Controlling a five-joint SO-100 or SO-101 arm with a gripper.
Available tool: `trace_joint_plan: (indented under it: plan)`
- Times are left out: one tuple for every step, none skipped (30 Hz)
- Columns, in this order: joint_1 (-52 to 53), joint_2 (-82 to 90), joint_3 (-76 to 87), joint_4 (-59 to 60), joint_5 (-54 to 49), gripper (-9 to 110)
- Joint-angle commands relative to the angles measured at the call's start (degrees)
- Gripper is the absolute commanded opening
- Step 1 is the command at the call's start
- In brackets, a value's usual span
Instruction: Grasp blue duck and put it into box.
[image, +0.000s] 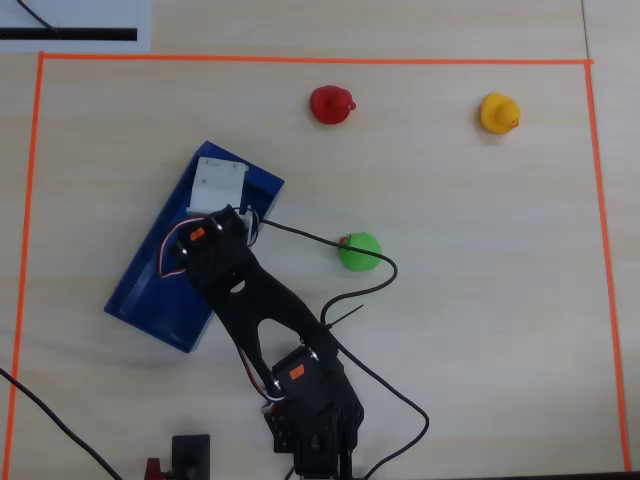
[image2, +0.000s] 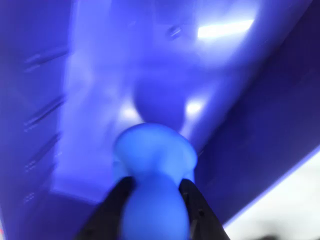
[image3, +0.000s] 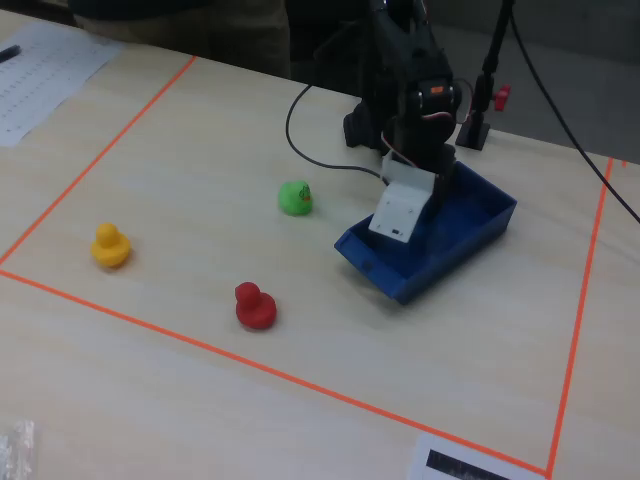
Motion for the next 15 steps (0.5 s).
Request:
trace_joint_plan:
  plan:
    - [7.47,7.29,-1.05,-1.14,-4.48,36]
    - [9.58,8.88,-2.55,-0.09,-5.54,36]
    - [11.87,10.55,-4.48,1.14,-6.5,37]
    - [14.24,12.3,-6.77,2.02,-7.29,37]
    - [16.7,13.89,-9.05,2.9,-8.26,37]
    - [19.16,15.56,-10.9,3.25,-9.32,34]
    - [21.62,17.58,-11.78,2.46,-10.63,30]
    - [24.26,19.51,-12.13,1.23,-11.95,23]
    - [26.98,21.62,-11.43,-1.05,-13.27,15]
    - [29.71,23.99,-9.4,-4.57,-14.68,5]
    - [32.34,26.28,-6.15,-8.7,-16.17,0]
    - [34.89,28.48,-2.37,-12.74,-17.75,0]
    - [37.0,30.59,1.67,-16.7,-18.63,0]
    - [38.58,32.78,6.33,-20.04,-19.51,0]
    - [39.81,35.33,11.43,-22.94,-20.13,0]
